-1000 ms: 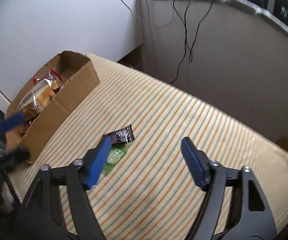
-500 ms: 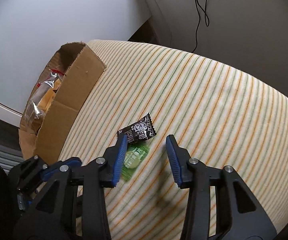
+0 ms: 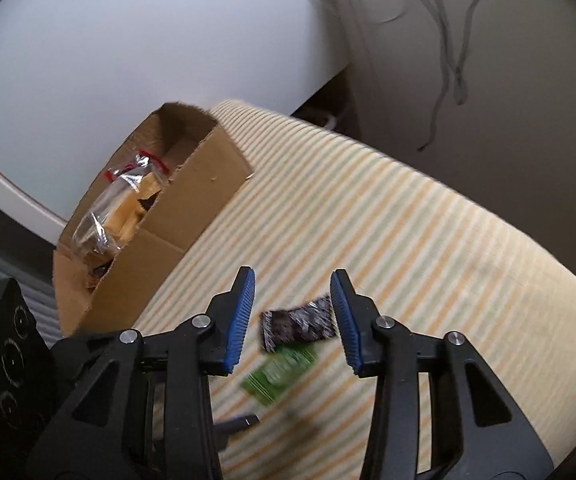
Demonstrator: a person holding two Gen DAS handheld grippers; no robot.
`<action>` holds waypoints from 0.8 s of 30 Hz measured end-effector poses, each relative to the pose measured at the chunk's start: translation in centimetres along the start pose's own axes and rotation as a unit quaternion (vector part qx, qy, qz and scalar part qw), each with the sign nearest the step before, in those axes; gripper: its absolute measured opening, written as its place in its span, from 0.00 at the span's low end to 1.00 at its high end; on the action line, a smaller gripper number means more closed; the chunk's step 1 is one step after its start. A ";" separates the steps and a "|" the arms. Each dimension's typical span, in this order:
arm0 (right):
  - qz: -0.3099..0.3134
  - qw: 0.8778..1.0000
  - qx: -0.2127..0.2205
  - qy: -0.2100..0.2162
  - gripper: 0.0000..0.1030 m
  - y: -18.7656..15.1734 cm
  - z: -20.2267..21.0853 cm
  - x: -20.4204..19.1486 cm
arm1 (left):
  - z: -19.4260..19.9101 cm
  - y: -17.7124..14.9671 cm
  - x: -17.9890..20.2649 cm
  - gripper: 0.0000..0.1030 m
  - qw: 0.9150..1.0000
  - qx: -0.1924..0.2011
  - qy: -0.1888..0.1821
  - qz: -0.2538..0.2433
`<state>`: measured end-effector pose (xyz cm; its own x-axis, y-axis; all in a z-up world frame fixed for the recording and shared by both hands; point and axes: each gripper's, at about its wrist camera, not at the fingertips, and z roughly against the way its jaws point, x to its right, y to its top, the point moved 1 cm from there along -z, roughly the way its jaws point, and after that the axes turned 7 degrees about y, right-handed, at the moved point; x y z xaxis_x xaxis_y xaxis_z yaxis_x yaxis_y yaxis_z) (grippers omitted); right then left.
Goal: Organize snacks
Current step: 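Grasp the green-wrapped candy with the left tool while the right tool grasps the dark chocolate packet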
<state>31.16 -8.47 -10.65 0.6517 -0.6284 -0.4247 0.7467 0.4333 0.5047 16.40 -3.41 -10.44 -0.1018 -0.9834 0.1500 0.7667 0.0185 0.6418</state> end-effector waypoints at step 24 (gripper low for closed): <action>0.098 0.992 -0.073 -0.007 0.35 -2.2 -1.5 -0.4 | -1.0 0.6 0.6 0.37 1.000 -0.014 0.020 -0.010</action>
<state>29.46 -8.18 -12.72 0.7852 -0.5309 -0.3188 0.6179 0.6366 0.4616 17.43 -4.14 -10.76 -0.0915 -0.9900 0.1073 0.7823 -0.0048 0.6229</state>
